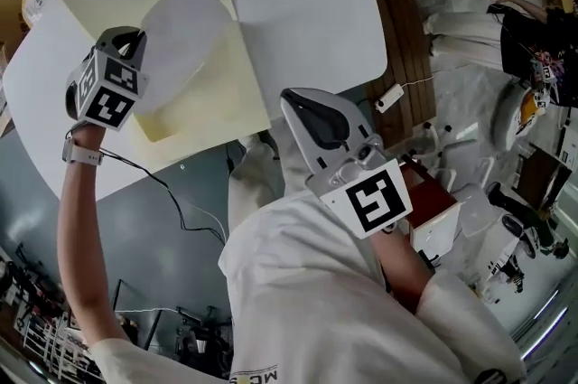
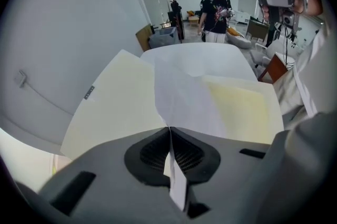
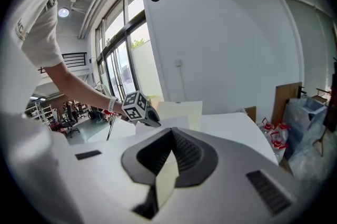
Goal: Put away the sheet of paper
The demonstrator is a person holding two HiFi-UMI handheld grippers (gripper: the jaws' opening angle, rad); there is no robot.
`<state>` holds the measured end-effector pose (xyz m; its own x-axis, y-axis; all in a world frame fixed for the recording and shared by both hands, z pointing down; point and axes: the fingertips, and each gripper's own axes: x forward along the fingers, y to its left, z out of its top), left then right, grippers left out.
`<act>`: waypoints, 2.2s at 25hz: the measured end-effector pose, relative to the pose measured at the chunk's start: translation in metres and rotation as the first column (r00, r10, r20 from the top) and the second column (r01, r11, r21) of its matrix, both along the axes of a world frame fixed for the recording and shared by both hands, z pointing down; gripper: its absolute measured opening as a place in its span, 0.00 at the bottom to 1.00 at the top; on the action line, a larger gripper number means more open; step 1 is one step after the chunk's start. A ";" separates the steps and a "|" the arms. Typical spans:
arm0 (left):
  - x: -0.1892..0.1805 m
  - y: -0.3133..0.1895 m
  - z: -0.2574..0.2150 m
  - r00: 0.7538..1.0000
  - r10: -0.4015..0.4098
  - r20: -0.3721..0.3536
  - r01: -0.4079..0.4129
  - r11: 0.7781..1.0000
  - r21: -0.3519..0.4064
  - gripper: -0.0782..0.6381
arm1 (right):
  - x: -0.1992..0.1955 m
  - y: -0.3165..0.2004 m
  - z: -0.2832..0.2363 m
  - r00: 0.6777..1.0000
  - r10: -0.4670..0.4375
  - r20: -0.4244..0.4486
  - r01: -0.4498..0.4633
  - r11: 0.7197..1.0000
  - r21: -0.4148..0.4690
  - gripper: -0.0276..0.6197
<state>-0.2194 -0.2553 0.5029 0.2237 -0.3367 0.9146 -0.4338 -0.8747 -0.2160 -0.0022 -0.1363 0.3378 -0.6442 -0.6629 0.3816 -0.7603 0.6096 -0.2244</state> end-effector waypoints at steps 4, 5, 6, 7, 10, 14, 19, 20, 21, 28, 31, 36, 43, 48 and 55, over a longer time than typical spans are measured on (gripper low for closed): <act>-0.006 -0.018 0.013 0.998 0.046 0.051 -0.047 0.998 0.029 0.14 | -0.004 -0.006 0.008 1.000 -0.015 -0.010 0.015 1.000 -0.010 0.07; -0.008 -0.022 0.017 0.996 0.061 0.066 -0.064 0.997 0.038 0.14 | -0.006 -0.007 0.010 1.000 -0.019 -0.013 0.019 1.000 -0.012 0.07; -0.012 -0.026 0.020 0.994 0.077 0.083 -0.081 0.996 0.047 0.14 | -0.009 -0.008 0.012 1.000 -0.022 -0.014 0.022 1.000 -0.014 0.07; -0.017 -0.030 0.022 0.991 0.091 0.098 -0.097 0.994 0.057 0.14 | -0.012 -0.008 0.014 1.000 -0.023 -0.012 0.023 1.000 -0.018 0.07; -0.030 -0.040 0.030 0.984 0.132 0.122 -0.143 0.986 0.091 0.14 | -0.025 -0.004 0.020 1.000 -0.024 -0.010 0.024 0.999 -0.035 0.07; -0.022 -0.059 0.037 0.970 0.204 0.134 -0.222 0.965 0.138 0.14 | -0.024 -0.007 0.029 0.998 -0.046 -0.038 0.045 0.999 -0.027 0.07; -0.015 -0.072 0.036 0.937 0.312 0.156 -0.338 0.922 0.190 0.14 | -0.024 -0.007 0.035 0.997 -0.064 -0.053 0.062 0.997 -0.035 0.07; -0.015 -0.071 0.034 0.928 0.340 0.154 -0.366 0.908 0.204 0.14 | -0.027 -0.003 0.035 0.996 -0.066 -0.054 0.064 0.997 -0.037 0.07; -0.015 -0.069 0.032 0.917 0.367 0.154 -0.393 0.894 0.215 0.14 | -0.029 0.000 0.034 0.996 -0.067 -0.055 0.065 0.997 -0.039 0.07; -0.001 -0.062 0.043 0.891 0.425 0.160 -0.450 0.875 0.180 0.14 | -0.015 0.004 0.042 0.996 -0.071 -0.049 0.068 0.996 -0.065 0.07; -0.004 -0.052 0.047 0.874 0.455 0.172 -0.481 0.861 0.168 0.14 | -0.016 0.008 0.042 0.996 -0.075 -0.050 0.071 0.995 -0.069 0.07; -0.009 -0.041 0.049 0.807 0.547 0.224 -0.585 0.794 0.168 0.14 | -0.018 0.016 0.045 0.995 -0.080 -0.054 0.076 0.994 -0.073 0.07; -0.027 -0.033 0.053 0.722 0.634 0.276 -0.686 0.709 0.166 0.14 | -0.018 0.026 0.057 0.995 -0.085 -0.061 0.080 0.993 -0.086 0.07; -0.002 -0.021 0.047 0.698 0.673 0.246 -0.716 0.671 0.195 0.14 | -0.021 0.029 0.058 0.995 -0.085 -0.060 0.079 0.992 -0.093 0.07; 0.023 0.012 0.061 0.638 0.737 0.225 -0.770 0.617 0.161 0.14 | -0.027 0.036 0.059 0.994 -0.092 -0.051 0.087 0.992 -0.092 0.07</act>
<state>-0.1964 -0.2435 0.5639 0.3836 -0.2953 0.8750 0.4013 -0.8001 -0.4460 -0.0293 -0.1008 0.3964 -0.6760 -0.5646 0.4737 -0.7160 0.6553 -0.2407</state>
